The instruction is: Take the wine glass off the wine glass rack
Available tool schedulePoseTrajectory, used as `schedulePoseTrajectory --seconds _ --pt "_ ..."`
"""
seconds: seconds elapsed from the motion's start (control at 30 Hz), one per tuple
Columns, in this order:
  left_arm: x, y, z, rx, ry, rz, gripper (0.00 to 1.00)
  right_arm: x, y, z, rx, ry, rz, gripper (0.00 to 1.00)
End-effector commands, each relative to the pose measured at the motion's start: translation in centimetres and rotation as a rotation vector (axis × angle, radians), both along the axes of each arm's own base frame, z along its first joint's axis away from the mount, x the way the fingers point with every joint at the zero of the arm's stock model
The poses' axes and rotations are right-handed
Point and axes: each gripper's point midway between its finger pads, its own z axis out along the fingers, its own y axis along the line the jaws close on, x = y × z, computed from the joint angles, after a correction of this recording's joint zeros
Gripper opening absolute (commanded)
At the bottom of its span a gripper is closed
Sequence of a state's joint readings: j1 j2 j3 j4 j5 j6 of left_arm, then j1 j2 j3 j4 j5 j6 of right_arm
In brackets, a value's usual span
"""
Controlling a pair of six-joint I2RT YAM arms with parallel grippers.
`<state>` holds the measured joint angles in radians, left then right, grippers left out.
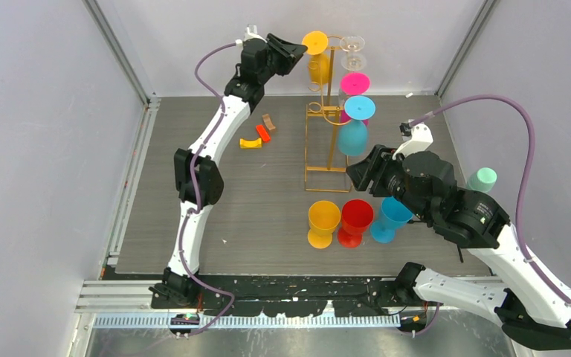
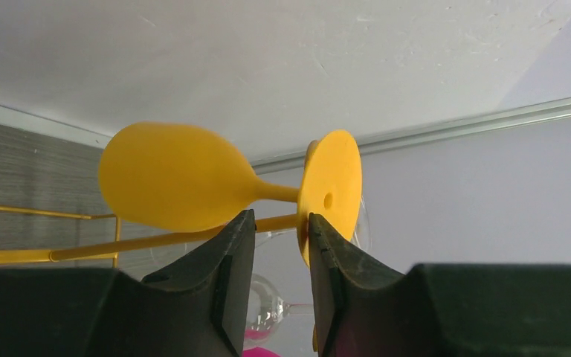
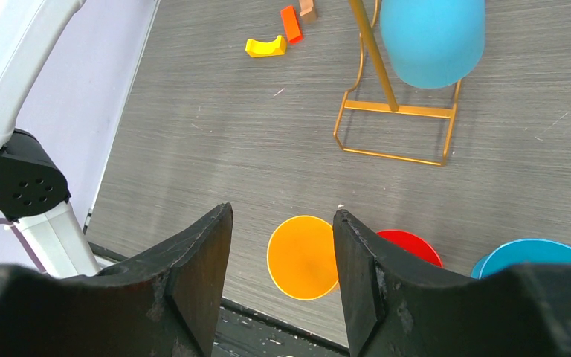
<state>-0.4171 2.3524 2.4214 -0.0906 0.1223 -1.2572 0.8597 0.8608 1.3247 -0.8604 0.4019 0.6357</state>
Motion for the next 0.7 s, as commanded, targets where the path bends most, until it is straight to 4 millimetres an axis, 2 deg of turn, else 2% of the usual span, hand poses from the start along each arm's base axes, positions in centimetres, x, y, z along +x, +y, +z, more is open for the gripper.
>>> schedulePoseTrajectory --seconds 0.0,0.1,0.33,0.37,0.47,0.53,0.67 --pt "0.1 0.3 2.3 -0.029 -0.043 0.018 0.32 0.5 -0.3 0.9 0.037 -0.031 -0.034 0.57" --pt "0.3 -0.1 2.8 -0.063 -0.063 0.0 0.29 0.5 -0.3 0.8 0.032 -0.03 -0.036 0.57" --pt "0.5 -0.3 2.9 -0.077 -0.071 -0.008 0.32 0.7 -0.3 0.4 0.021 -0.024 -0.041 0.58" --pt "0.5 -0.3 2.9 -0.076 -0.071 -0.008 0.3 0.7 -0.2 0.3 0.021 -0.023 -0.04 0.58" --pt "0.5 0.0 3.0 -0.066 -0.075 0.0 0.14 0.7 -0.3 0.2 0.018 -0.022 -0.041 0.57" --pt "0.5 0.3 3.3 -0.058 -0.081 0.01 0.06 0.7 -0.3 0.2 0.018 -0.022 -0.042 0.57" --pt "0.2 1.0 4.3 -0.038 -0.11 0.026 0.0 0.7 -0.3 0.1 0.017 -0.021 -0.042 0.57"
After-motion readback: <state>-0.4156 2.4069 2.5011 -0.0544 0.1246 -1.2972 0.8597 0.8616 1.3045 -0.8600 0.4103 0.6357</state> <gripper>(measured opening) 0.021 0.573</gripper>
